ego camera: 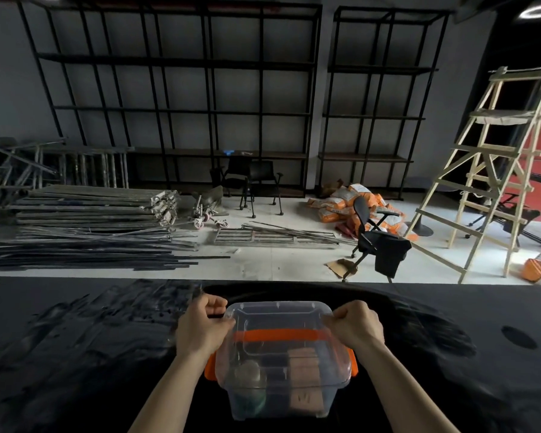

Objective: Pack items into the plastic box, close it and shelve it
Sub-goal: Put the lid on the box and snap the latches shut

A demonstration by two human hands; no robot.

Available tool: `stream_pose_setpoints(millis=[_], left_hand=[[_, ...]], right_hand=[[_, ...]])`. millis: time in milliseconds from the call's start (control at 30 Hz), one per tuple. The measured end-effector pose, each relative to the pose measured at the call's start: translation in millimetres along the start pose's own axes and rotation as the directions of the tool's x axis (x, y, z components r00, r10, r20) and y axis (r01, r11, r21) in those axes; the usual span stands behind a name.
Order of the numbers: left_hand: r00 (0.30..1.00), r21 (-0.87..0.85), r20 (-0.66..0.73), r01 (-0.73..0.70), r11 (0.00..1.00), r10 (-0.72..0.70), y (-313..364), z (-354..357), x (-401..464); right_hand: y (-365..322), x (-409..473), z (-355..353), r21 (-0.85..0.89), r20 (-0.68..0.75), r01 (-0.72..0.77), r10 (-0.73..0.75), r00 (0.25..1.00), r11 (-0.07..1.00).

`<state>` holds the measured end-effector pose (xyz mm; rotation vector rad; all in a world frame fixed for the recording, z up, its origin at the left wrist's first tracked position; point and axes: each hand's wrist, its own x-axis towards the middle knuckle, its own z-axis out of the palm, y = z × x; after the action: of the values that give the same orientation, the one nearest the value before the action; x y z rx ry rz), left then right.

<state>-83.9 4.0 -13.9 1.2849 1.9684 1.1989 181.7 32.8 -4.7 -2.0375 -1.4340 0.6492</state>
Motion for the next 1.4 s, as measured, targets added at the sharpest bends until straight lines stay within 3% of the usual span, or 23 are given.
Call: stream_pose_setpoints(millis=[133, 367, 600, 767, 1000, 1200, 1400], left_hand=[[0.998, 0.029, 0.006, -0.066, 0.997, 0.066, -8, 2, -7], [0.994, -0.007, -0.004, -0.106, 0.994, 0.106, -18, 10, -2], [0.989, 0.107, -0.003, 0.147, 0.983, -0.147, -16, 15, 15], [0.969, 0.192, 0.018, 0.238, 0.952, -0.246, -5, 20, 18], [0.974, 0.228, -0.223, 0.015, 0.974, 0.037, 3, 34, -3], [0.950, 0.303, -0.234, -0.128, 0.944, 0.205, 2, 35, -1], [0.954, 0.283, -0.235, -0.116, 0.952, 0.186, 3, 33, -4]], right_hand=[[9, 0, 5, 0.040, 0.070, -0.019, 0.017, 0.997, 0.999], [26, 17, 18, 0.185, 0.233, -0.208, 0.163, 0.959, 0.960], [4, 12, 14, 0.197, 0.114, -0.222, 0.202, 0.973, 0.955], [-6, 1, 25, 0.243, -0.089, -0.128, 0.153, 0.984, 0.961], [-9, -17, 34, 0.100, -0.254, 0.069, -0.041, 0.966, 0.993], [-9, -12, 38, -0.080, -0.285, 0.154, -0.170, 0.943, 0.985], [-6, -8, 42, -0.104, -0.270, 0.134, -0.157, 0.950, 0.986]])
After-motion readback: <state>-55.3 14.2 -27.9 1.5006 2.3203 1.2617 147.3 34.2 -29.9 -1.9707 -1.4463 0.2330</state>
